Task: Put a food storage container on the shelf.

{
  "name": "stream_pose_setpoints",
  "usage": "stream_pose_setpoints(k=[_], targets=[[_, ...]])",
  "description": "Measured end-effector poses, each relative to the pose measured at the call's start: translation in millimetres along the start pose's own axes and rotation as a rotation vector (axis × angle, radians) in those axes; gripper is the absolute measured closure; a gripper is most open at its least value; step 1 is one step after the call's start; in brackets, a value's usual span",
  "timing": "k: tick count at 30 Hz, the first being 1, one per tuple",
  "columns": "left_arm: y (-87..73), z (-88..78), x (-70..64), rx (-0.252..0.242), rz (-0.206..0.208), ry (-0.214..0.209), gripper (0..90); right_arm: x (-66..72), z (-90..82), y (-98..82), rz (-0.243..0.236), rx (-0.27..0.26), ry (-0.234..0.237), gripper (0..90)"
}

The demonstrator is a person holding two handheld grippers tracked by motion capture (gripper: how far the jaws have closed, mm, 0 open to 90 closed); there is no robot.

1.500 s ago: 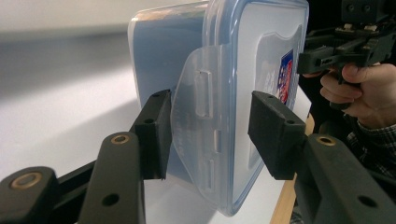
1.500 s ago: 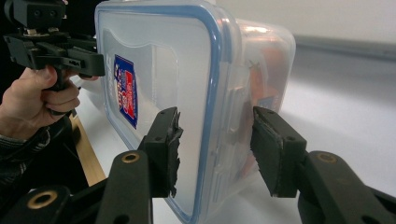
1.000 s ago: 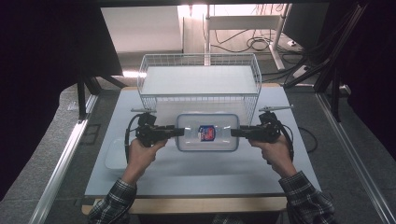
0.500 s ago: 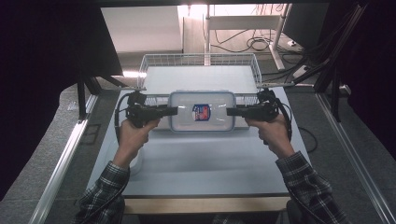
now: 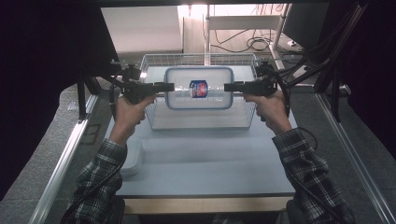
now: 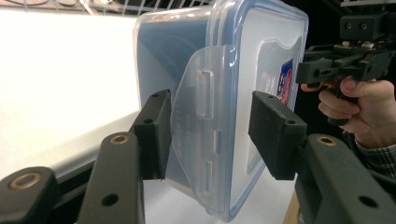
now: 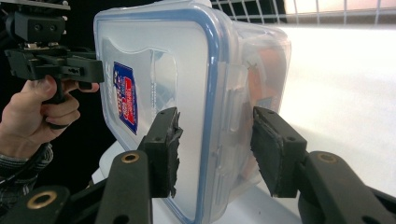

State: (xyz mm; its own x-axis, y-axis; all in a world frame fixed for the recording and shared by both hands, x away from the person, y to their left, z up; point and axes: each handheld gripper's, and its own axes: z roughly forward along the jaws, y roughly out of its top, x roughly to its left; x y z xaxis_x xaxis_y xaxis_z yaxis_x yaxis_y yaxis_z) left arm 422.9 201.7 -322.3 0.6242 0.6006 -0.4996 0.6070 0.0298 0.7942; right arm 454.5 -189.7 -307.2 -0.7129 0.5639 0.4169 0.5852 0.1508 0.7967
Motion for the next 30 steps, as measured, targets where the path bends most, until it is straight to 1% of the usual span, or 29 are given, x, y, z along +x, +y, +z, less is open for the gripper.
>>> stream_pose_setpoints(k=[5,9,10,11,13,19,23,25,28,30], targets=[[16.6,4.5,8.0,0.006,-0.010,-0.002,50.6,-7.6,4.4,17.5,0.013,-0.005,-0.003,52.9],[26.2,10.2,16.9,0.000,-0.028,-0.004,50.5,-14.1,9.4,29.3,0.026,-0.011,-0.013,52.7],[28.4,11.5,19.6,0.004,-0.027,-0.006,50.5,-15.8,10.4,31.8,0.033,-0.010,-0.017,52.6],[30.5,13.5,21.6,0.002,-0.036,-0.008,50.5,-17.8,11.4,34.1,0.036,-0.011,-0.019,52.6],[34.5,16.5,26.5,0.006,-0.038,-0.009,50.4,-21.2,13.7,38.2,0.043,-0.011,-0.023,52.5],[43.2,25.1,38.6,0.011,-0.064,-0.009,50.1,-31.3,21.4,49.4,0.066,-0.013,-0.036,51.8],[46.2,28.1,45.5,-0.002,-0.081,-0.013,50.0,-37.2,26.8,54.0,0.082,-0.020,-0.039,51.5],[46.5,28.9,46.6,-0.007,-0.073,-0.013,49.8,-38.6,28.0,54.9,0.085,-0.023,-0.040,51.3],[46.1,30.0,45.8,0.000,-0.041,-0.004,48.4,-40.1,28.7,54.4,0.084,-0.029,-0.037,51.0],[45.2,32.0,42.1,0.002,-0.002,0.006,42.7,-39.0,28.8,54.1,0.077,-0.025,-0.041,50.6]])
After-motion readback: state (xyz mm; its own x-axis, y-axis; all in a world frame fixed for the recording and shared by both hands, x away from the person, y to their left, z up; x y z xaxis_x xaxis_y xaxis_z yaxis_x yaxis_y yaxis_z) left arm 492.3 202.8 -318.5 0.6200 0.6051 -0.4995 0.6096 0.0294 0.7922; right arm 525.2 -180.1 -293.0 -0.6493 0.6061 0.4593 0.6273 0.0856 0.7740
